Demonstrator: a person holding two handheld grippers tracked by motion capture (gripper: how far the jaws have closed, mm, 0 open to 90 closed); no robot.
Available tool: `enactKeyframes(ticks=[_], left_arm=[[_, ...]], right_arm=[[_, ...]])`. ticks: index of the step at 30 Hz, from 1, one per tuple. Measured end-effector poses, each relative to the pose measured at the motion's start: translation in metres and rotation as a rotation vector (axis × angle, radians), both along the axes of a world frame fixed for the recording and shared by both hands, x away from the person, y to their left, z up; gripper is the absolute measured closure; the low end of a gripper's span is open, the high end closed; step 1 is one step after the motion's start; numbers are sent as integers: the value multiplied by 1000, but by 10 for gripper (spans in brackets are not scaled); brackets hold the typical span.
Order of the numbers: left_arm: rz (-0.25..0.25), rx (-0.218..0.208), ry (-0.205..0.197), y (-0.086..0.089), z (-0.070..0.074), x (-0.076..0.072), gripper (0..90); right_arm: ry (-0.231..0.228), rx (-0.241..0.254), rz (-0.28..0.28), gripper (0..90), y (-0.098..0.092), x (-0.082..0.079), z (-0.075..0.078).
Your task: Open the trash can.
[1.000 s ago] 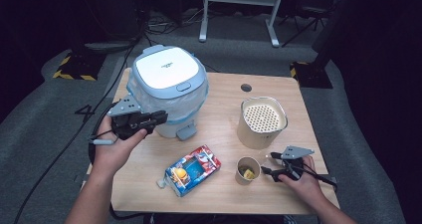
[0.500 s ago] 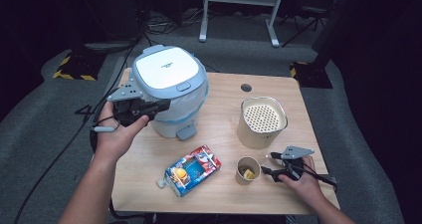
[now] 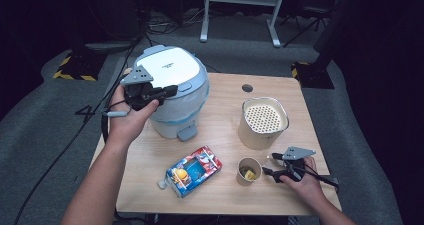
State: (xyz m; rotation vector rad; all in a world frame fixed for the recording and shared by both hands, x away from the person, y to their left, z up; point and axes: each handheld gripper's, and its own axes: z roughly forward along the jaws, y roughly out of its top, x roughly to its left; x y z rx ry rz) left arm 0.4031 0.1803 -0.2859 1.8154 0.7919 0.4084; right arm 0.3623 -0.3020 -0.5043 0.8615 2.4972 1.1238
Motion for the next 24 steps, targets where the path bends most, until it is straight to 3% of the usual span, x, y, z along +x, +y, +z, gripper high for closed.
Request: enactKeyframes(ticks=[6, 10, 21, 24], left_arm=[[23, 4, 0, -8, 0, 11, 900], [25, 39, 1, -17, -2, 18, 900], [30, 59, -5, -25, -4, 20, 900], [26, 57, 9, -25, -5, 20, 900]], right_arm=[[-1, -1, 0, 268, 0, 0, 0], [-1, -1, 0, 268, 0, 0, 0], [-1, 0, 0, 268, 0, 0, 0], [-1, -1, 0, 268, 0, 0, 0]])
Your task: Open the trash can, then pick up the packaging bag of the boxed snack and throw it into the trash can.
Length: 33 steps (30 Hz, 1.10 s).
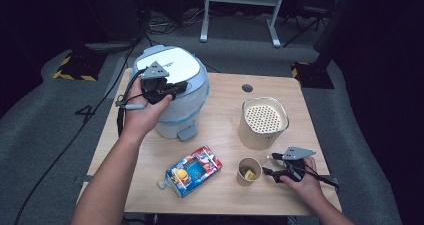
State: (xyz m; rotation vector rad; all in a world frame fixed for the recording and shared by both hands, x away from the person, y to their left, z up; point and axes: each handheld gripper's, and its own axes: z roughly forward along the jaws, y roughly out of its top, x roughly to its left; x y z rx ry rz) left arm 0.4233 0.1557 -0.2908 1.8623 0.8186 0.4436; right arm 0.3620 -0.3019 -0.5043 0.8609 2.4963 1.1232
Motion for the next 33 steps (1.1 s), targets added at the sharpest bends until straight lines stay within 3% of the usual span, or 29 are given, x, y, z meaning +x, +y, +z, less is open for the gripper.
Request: enactKeyframes(ticks=[5, 10, 13, 16, 23, 29, 33], left_arm=[[11, 7, -3, 1, 1, 1, 900], [-5, -27, -8, 4, -1, 2, 886], [-22, -56, -26, 2, 1, -4, 714], [-58, -13, -47, -3, 4, -14, 641], [-95, 12, -46, -4, 7, -33, 589], [-115, 21, -25, -4, -4, -44, 574], [-140, 32, -8, -4, -19, -54, 558]], right_arm=[[0, 0, 0, 268, 0, 0, 0], [-1, 0, -1, 269, 0, 0, 0], [-1, 0, -1, 269, 0, 0, 0], [0, 0, -1, 269, 0, 0, 0], [0, 0, -1, 269, 0, 0, 0], [-1, 0, 0, 269, 0, 0, 0], [0, 0, -1, 269, 0, 0, 0]])
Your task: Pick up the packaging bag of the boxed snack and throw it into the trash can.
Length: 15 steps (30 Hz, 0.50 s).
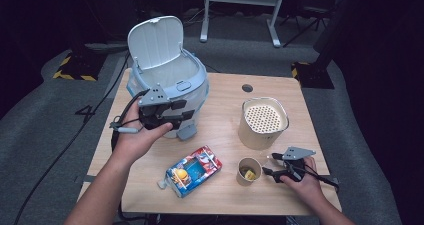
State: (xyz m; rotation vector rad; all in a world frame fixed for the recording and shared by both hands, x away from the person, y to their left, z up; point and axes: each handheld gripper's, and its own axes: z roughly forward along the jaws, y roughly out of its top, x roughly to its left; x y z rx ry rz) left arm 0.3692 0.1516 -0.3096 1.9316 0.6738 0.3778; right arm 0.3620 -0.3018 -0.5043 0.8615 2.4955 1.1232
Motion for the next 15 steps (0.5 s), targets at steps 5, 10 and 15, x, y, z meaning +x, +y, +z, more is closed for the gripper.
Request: enactKeyframes(ticks=[5, 10, 15], left_arm=[[-13, 10, 29, -2, -19, -3, 543], [-36, 35, 61, -2, -38, -4, 554], [-44, 35, 134, -4, -70, -5, 563]], right_arm=[[0, 0, 0, 269, 0, 0, 0], [0, 0, 0, 269, 0, 0, 0], [0, 0, 1, 269, 0, 0, 0]])
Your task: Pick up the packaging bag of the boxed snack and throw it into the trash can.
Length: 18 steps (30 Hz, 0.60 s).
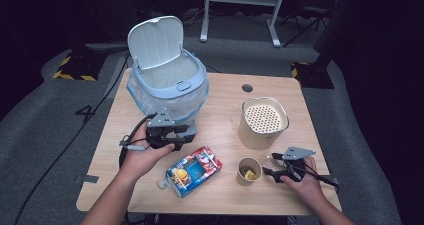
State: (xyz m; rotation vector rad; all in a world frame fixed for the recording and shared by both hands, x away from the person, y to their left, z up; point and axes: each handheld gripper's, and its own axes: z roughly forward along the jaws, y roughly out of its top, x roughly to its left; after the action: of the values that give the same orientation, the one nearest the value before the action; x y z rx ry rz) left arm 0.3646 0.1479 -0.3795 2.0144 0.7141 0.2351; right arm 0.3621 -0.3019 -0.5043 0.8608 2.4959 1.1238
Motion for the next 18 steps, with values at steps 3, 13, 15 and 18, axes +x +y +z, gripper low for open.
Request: enactKeyframes(ticks=[3, 13, 15, 18], left_arm=[[1, 19, 22, -3, -20, 0, 575], [12, 66, 92, -7, -60, -1, 572], [12, 62, 128, -9, -68, -1, 572], [13, 77, 163, -11, -79, 1, 574]], right_arm=[[0, 0, 0, 268, 0, 0, 0], [0, 0, 0, 269, 0, 0, 0], [0, 0, 0, 268, 0, 0, 0], [0, 0, 0, 269, 0, 0, 0]])
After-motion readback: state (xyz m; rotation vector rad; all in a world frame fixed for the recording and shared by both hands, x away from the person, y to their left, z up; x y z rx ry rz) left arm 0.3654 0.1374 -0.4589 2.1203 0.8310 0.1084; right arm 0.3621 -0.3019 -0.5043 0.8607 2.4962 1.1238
